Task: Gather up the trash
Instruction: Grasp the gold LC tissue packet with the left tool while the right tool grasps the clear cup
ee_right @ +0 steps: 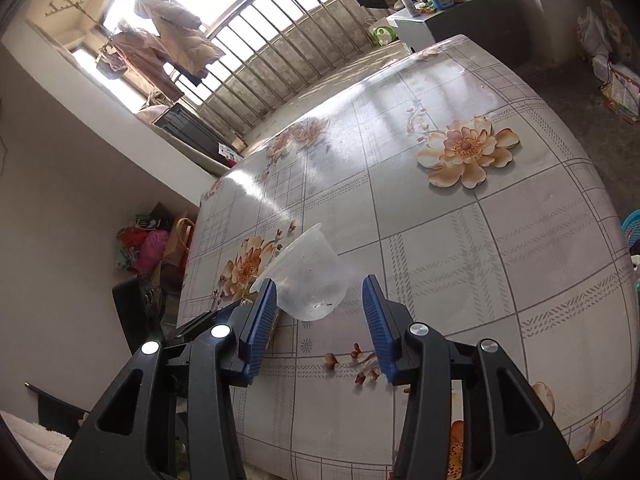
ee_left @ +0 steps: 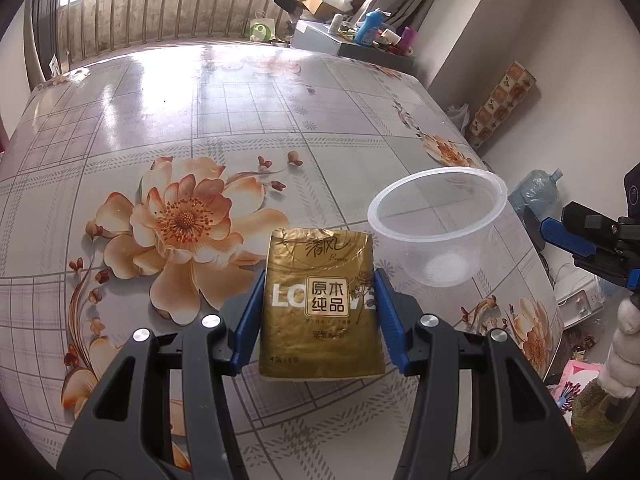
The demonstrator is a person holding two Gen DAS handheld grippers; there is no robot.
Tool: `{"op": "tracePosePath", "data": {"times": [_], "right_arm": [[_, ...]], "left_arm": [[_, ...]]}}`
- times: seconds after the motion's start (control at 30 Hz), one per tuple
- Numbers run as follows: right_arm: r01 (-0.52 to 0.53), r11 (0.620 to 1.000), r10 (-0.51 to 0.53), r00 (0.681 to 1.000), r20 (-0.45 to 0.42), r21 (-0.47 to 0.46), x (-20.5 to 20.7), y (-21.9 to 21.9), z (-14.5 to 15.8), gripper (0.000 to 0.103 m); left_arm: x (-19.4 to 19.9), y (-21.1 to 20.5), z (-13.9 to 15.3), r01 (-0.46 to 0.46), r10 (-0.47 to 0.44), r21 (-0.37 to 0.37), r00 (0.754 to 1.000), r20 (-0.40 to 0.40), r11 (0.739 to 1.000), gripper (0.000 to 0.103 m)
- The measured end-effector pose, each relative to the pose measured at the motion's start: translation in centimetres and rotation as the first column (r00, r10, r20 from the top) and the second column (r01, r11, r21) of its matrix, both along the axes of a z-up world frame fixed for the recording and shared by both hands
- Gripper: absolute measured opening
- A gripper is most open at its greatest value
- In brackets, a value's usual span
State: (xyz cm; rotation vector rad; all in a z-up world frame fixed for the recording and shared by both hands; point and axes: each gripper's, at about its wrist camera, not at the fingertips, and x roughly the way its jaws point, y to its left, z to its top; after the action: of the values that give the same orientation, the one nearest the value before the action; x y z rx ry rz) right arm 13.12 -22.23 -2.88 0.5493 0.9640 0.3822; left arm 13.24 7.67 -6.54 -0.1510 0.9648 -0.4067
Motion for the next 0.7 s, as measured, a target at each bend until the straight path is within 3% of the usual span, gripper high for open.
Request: {"op": "tracePosePath", "data": {"times": [0.13, 0.27, 0.4, 0.53, 0.7], "right_arm": [[0.021, 0.998, -0.017, 0.998, -0.065, 0.055, 1.1, 0.6, -1.5, 0.045], [0.032, 0.998, -0.03, 0.999, -0.034, 0.062, 2.8, 1.3, -0.6, 0.048], [0.001, 1.0, 0.0, 1.0, -0.01, 0.023, 5.4, 2.9, 0.4, 0.054], [-0.017, 1.0, 0.017, 0.997, -0.072, -0.003, 8.7, 4.7, -0.2, 0.055], [0.017, 0.994, -0.028, 0.995, -0.094, -0.11, 12.0, 5.5, -0.8, 0.055]], "left_arm": [[-0.1, -0.2, 0.0, -0.003, 0.003, 0.007, 1.0, 0.0, 1.0, 0.049], [-0.2, -0.5, 0.1, -0.005, 0.005, 0.004, 1.0, -0.002, 1.0, 0.05], [-0.1, -0.4, 0.1, -0.005, 0.005, 0.003, 1.0, -0.002, 1.0, 0.05], [-0.1, -0.4, 0.1, -0.005, 0.005, 0.003, 1.0, -0.002, 1.0, 0.05], [0.0, -0.3, 0.0, -0.003, 0.003, 0.003, 1.0, -0.001, 1.0, 0.05]]}}
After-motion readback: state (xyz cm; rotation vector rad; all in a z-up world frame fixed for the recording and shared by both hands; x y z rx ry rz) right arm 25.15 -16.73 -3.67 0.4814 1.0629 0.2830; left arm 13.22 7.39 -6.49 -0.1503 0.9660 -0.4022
